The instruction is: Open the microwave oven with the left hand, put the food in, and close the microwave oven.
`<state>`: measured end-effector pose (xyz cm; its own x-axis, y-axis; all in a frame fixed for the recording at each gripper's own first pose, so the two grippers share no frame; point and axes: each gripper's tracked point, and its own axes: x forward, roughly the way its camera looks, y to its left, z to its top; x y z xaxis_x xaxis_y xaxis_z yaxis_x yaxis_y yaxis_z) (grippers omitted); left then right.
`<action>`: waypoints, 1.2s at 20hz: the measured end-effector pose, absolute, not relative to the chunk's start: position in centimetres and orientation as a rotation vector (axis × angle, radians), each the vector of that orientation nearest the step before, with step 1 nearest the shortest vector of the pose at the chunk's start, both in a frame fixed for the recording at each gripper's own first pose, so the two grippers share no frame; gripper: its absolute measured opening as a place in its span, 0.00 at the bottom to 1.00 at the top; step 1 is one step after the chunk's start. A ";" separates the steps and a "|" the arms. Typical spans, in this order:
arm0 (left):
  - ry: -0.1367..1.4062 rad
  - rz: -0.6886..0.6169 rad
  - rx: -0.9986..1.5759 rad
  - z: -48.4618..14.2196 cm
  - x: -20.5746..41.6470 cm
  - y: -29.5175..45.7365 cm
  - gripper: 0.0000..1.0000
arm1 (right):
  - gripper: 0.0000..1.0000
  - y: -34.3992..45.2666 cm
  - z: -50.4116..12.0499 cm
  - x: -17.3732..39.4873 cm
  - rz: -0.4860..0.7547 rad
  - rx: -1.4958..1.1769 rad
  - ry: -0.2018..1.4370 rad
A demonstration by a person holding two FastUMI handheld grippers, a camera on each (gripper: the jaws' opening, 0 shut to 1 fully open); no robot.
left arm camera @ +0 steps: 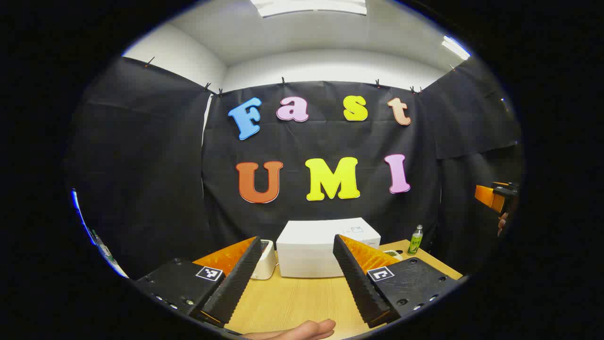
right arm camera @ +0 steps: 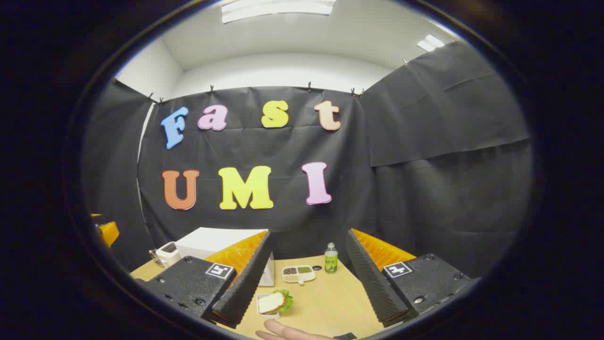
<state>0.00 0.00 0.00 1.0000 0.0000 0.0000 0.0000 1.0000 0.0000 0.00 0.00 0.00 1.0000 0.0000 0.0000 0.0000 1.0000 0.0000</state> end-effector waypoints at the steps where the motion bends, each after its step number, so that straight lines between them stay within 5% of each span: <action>1: -0.002 -0.002 -0.004 0.1 -0.1 0.0 0.95 | 0.91 -0.1 -0.2 0.0 0.001 -0.004 -0.002; 13: -0.016 -0.028 -0.037 0.2 1.3 -1.8 0.95 | 0.92 -1.3 0.0 -0.3 0.031 -0.016 -0.050; 19: -0.002 -0.039 -0.125 -0.8 7.9 -4.3 0.95 | 0.91 -1.8 -0.1 -0.3 0.063 -0.014 -0.081; 21: 0.029 -0.063 -0.122 -2.5 10.7 -6.3 0.95 | 1.00 -2.3 -0.3 -0.4 0.067 -0.015 -0.084; 22: 0.034 -0.098 -0.109 -3.1 12.0 -7.6 0.95 | 0.91 -2.5 -0.4 -0.4 0.071 -0.019 -0.086; 23: 0.035 -0.114 -0.095 -3.8 13.4 -8.6 0.95 | 1.00 -2.6 -0.7 -0.5 0.076 -0.030 -0.086; 24: 0.033 -0.117 -0.087 -4.6 14.6 -9.4 0.95 | 0.91 -2.8 -1.1 -0.4 0.080 -0.048 -0.082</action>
